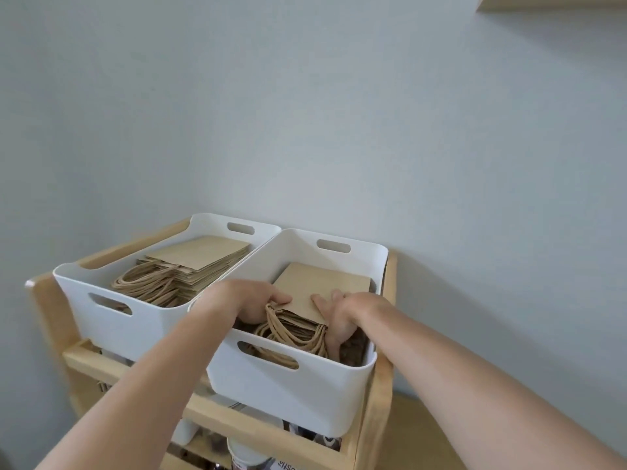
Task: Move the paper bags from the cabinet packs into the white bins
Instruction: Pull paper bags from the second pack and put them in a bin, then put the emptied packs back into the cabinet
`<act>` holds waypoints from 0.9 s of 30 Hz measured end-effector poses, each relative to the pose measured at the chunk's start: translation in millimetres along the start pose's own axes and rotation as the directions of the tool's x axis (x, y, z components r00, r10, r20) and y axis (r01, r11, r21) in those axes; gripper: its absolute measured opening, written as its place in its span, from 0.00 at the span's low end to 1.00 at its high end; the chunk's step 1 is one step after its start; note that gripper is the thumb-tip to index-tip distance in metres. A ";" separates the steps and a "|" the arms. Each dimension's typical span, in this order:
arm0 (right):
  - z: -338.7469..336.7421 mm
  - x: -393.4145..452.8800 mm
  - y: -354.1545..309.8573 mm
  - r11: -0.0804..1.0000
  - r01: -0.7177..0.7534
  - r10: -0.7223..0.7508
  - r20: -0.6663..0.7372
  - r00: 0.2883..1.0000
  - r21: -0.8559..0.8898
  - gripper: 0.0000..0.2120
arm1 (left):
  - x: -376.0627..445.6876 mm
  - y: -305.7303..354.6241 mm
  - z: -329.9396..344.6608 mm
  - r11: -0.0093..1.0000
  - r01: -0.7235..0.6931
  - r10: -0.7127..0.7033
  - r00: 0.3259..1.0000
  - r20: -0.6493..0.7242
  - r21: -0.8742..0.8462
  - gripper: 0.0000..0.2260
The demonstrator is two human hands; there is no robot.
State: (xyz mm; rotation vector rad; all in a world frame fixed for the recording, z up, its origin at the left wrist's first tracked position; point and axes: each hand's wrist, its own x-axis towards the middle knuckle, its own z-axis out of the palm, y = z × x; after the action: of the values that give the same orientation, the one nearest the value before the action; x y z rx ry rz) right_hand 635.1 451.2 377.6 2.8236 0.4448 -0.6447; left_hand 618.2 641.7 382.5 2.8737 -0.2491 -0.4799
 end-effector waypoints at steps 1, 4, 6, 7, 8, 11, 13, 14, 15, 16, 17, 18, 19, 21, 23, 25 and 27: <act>0.5 -1.3 -0.5 1.000 -0.005 0.005 -0.009 1.000 0.008 0.59 | -1.8 -2.3 -0.1 0.995 -0.001 -0.006 0.998 -0.062 -0.103 0.20; -2.9 -15.0 -3.5 1.000 -0.005 0.005 -0.083 0.997 0.004 0.57 | -4.0 -4.3 1.5 0.964 -0.066 -0.041 0.920 -0.389 -0.257 0.24; -14.1 -32.4 -2.3 1.000 0.007 -0.011 -0.127 0.992 -0.028 0.50 | -9.6 2.3 0.8 0.952 -0.129 -0.039 0.848 -0.529 -0.277 0.25; -20.9 -40.9 1.0 1.000 0.020 -0.021 -0.099 0.995 -0.013 0.49 | -14.3 7.3 -0.1 0.944 -0.149 -0.050 0.819 -0.572 -0.296 0.24; -27.3 -49.9 5.8 0.999 0.035 -0.034 -0.044 0.998 0.027 0.50 | -20.8 14.7 -2.1 0.937 -0.162 -0.062 0.793 -0.607 -0.308 0.24; -29.7 -73.7 29.6 0.972 0.060 -0.049 -0.055 0.997 0.228 0.55 | -35.7 40.9 -5.3 0.941 -0.112 -0.125 0.759 -0.638 -0.318 0.24; -13.6 -89.3 49.4 0.919 0.076 0.022 -0.242 0.970 0.387 0.52 | -45.5 69.9 -2.9 0.948 -0.084 -0.141 0.756 -0.639 -0.308 0.20; -2.6 -96.6 59.7 0.894 0.082 0.076 -0.330 0.941 0.441 0.50 | -50.6 86.9 -0.7 0.943 -0.109 -0.124 0.764 -0.634 -0.315 0.19; 9.0 -104.6 70.1 0.888 0.076 0.126 -0.398 0.908 0.454 0.47 | -56.5 105.3 3.0 0.933 -0.145 -0.098 0.779 -0.619 -0.330 0.19; 21.7 -112.0 81.0 0.900 0.050 0.168 -0.449 0.878 0.434 0.45 | -61.5 123.6 7.2 0.923 -0.178 -0.070 0.794 -0.603 -0.342 0.19; 34.6 -118.4 92.0 0.916 0.013 0.196 -0.476 0.857 0.402 0.43 | -65.5 141.9 12.2 0.918 -0.201 -0.044 0.804 -0.593 -0.341 0.20; 48.2 -125.4 103.2 0.925 -0.024 0.220 -0.482 0.848 0.378 0.42 | -66.3 160.3 18.6 0.921 -0.218 -0.014 0.809 -0.588 -0.322 0.20; 62.3 -132.7 113.8 0.929 -0.059 0.242 -0.478 0.844 0.365 0.41 | -68.4 179.3 26.5 0.928 -0.235 0.021 0.808 -0.589 -0.288 0.18; 90.4 -147.0 132.8 0.934 -0.119 0.274 -0.461 0.844 0.338 0.40 | -71.6 218.6 44.0 0.929 -0.314 0.136 0.785 -0.605 -0.198 0.16; 118.5 -162.0 149.4 0.932 -0.166 0.298 -0.421 0.857 0.323 0.40 | -76.7 257.0 64.1 0.912 -0.391 0.243 0.758 -0.605 -0.124 0.21; 146.4 -177.5 161.8 0.924 -0.198 0.324 -0.396 0.859 0.327 0.39 | -82.6 286.1 88.1 0.916 -0.394 0.278 0.752 -0.598 -0.070 0.24; 176.2 -192.9 169.6 0.907 -0.230 0.358 -0.361 0.861 0.352 0.39 | -88.5 303.1 117.9 0.933 -0.359 0.278 0.779 -0.563 -0.037 0.26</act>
State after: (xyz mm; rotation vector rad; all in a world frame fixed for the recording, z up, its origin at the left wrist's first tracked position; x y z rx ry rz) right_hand 458.1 198.9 332.3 3.2251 -0.0464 -0.0315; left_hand 456.6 346.0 372.9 2.6044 -0.5587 0.3832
